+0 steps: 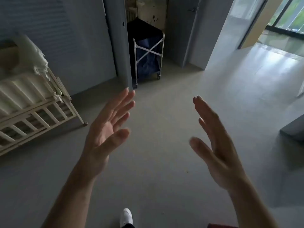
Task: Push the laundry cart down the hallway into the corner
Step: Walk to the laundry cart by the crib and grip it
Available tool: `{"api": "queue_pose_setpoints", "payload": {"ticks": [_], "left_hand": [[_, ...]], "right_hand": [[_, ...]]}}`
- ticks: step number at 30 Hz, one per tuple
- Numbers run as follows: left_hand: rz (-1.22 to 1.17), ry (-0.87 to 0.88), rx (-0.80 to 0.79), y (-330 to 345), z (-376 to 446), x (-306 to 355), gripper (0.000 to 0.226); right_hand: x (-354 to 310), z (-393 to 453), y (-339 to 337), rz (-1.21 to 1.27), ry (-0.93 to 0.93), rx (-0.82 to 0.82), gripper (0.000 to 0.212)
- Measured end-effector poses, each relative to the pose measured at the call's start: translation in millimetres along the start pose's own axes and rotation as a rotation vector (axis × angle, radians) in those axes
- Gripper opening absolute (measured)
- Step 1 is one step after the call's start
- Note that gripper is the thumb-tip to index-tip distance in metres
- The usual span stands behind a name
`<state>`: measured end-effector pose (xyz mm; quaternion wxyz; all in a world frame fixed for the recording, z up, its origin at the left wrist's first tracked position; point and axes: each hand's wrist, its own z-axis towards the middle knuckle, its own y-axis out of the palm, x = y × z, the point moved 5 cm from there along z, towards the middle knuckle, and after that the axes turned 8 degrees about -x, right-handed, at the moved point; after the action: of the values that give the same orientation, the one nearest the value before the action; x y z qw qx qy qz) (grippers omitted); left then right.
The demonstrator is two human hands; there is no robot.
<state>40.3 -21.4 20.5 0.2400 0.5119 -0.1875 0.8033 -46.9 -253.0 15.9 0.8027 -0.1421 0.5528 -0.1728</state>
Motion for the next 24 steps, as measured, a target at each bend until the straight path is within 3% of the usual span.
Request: {"api": "queue_pose_setpoints", "payload": {"ticks": [3,11,14,24], "left_hand": [[0.030,0.031,0.000,-4,11,-5,0.070],[0.033,0.005,-0.017,-28,64,-35,0.072],[0.049,0.004,-0.028,-47,92,-46,0.081],[0.029,0.053,-0.110,-118,190,-80,0.074]], "right_hand": [[7,11,-5,-0.021,0.000,0.020,0.078],[36,65,-8,-0.022,0.007,0.022,0.077],[45,99,-6,-0.042,0.022,0.030,0.076],[75,208,11,-0.075,0.071,0.105,0.079]]}}
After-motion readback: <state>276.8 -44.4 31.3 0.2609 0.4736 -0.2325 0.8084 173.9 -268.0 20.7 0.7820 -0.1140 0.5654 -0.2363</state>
